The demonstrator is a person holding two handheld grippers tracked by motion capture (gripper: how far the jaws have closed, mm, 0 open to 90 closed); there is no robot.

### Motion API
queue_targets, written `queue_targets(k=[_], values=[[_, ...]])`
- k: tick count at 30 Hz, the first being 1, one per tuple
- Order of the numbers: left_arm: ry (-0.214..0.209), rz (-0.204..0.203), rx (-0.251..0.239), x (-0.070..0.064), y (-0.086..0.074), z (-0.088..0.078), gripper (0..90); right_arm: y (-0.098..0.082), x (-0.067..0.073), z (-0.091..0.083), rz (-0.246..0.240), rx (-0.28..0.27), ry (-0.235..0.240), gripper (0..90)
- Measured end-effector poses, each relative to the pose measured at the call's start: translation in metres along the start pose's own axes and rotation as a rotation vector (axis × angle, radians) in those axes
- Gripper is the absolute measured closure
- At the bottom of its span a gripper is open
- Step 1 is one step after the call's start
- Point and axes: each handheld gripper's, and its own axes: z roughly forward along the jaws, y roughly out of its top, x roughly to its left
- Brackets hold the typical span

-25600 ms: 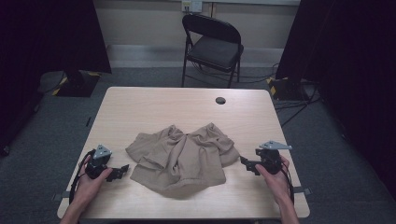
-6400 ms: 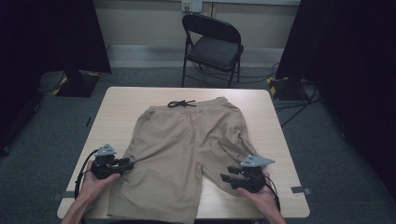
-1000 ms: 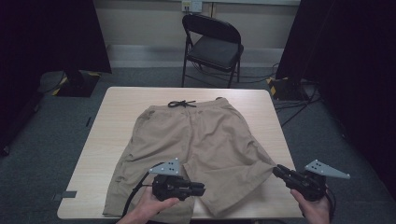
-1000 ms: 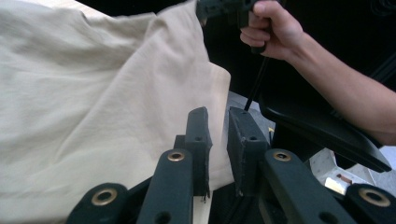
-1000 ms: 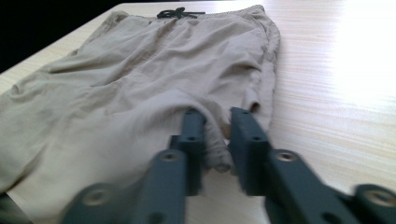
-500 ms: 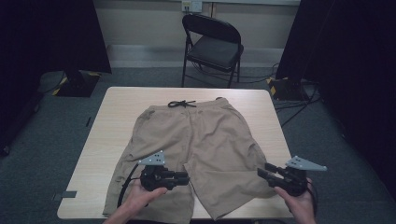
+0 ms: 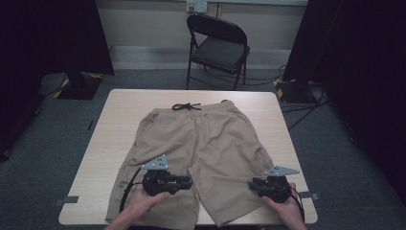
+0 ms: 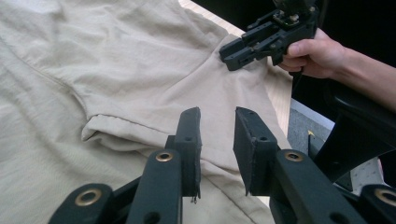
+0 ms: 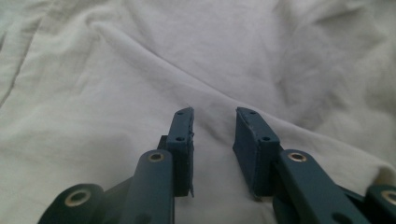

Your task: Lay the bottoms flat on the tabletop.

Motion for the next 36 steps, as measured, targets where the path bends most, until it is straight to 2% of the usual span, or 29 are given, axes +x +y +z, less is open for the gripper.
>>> queue_targets(k=[4, 5, 15, 19, 23, 26, 29, 31, 32, 34, 35, 36], values=[[0.007, 0.003, 0.004, 0.002, -0.001, -0.001, 71.1, -0.006, 0.003, -0.002, -0.011, 0.018, -0.001, 67.9], [0.006, -0.007, 0.003, 0.001, -0.001, 0.0, 70.9, -0.007, 0.004, -0.003, -0.013, 0.017, -0.003, 67.8], [0.029, -0.026, 0.012, 0.008, -0.003, -0.001, 68.7, -0.019, 0.015, -0.013, -0.032, 0.025, 0.057, 68.9], [0.057, -0.028, 0.026, 0.016, -0.003, -0.004, 65.3, -0.024, 0.019, -0.017, -0.028, 0.032, 0.086, 69.0], [0.116, -0.052, 0.046, 0.034, -0.006, -0.015, 63.0, -0.023, 0.022, -0.019, -0.044, 0.05, 0.104, 66.2], [0.158, -0.083, 0.044, 0.052, -0.01, -0.028, 62.4, -0.015, 0.016, -0.021, -0.03, -0.008, 0.097, 66.7], [0.223, -0.116, 0.047, 0.07, -0.015, -0.039, 62.4, -0.001, 0.009, -0.022, -0.018, -0.039, 0.032, 64.0], [0.261, -0.119, 0.048, 0.078, -0.019, -0.045, 62.3, 0.012, -0.001, -0.017, -0.009, -0.061, 0.001, 61.1], [0.291, -0.129, 0.052, 0.083, -0.022, -0.049, 62.3, 0.015, -0.005, -0.015, -0.009, -0.058, -0.016, 59.6], [0.321, -0.139, 0.057, 0.088, -0.026, -0.052, 60.3, 0.021, -0.015, -0.004, 0.013, -0.049, -0.042, 55.7], [0.354, -0.139, 0.076, 0.091, -0.028, -0.055, 59.3, 0.022, -0.017, 0.0, 0.016, -0.043, -0.055, 54.0], [0.367, -0.14, 0.084, 0.093, -0.03, -0.057, 58.4, 0.022, -0.02, 0.006, 0.024, -0.016, -0.07, 52.8]])
